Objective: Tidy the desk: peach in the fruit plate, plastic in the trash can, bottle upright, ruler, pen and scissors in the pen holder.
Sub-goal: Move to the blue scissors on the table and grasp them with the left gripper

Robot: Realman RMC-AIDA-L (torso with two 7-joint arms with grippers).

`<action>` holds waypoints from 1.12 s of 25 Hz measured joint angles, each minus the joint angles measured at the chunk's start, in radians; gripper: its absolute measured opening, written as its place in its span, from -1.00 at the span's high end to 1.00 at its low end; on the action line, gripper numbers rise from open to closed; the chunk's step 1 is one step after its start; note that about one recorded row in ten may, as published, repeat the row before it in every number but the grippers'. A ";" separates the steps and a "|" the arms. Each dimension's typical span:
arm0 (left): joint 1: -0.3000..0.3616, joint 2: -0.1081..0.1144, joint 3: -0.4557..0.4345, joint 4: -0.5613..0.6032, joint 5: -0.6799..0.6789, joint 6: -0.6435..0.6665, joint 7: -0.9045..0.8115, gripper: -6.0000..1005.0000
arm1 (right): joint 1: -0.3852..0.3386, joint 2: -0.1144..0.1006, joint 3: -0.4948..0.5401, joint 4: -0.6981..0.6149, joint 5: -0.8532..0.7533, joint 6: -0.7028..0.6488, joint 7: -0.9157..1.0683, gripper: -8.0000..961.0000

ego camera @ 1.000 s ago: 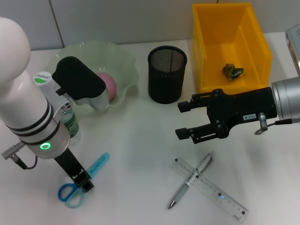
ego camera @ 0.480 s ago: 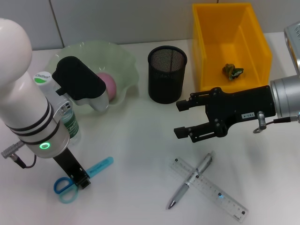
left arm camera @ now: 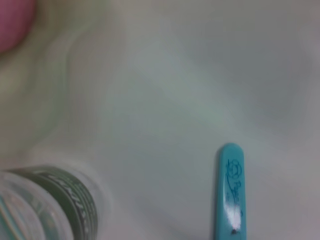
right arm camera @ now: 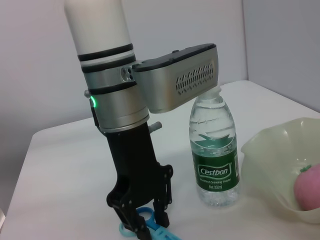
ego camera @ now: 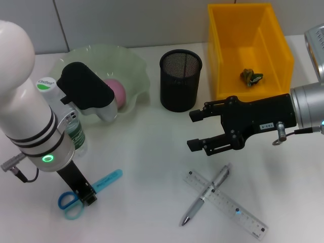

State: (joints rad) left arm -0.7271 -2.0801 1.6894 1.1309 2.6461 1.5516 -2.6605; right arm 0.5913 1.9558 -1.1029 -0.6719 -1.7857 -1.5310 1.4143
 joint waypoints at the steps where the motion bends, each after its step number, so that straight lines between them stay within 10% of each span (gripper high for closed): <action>1: 0.000 0.000 0.000 0.000 0.000 0.000 0.000 0.36 | 0.000 0.000 0.000 0.000 0.000 0.000 0.000 -0.60; 28: 0.000 0.000 -0.010 -0.004 -0.005 0.000 0.033 0.46 | 0.005 0.002 0.002 -0.001 -0.001 -0.002 -0.001 -0.60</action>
State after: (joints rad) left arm -0.7268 -2.0801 1.6791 1.1270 2.6415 1.5515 -2.6273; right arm 0.5960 1.9573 -1.1005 -0.6727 -1.7871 -1.5327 1.4133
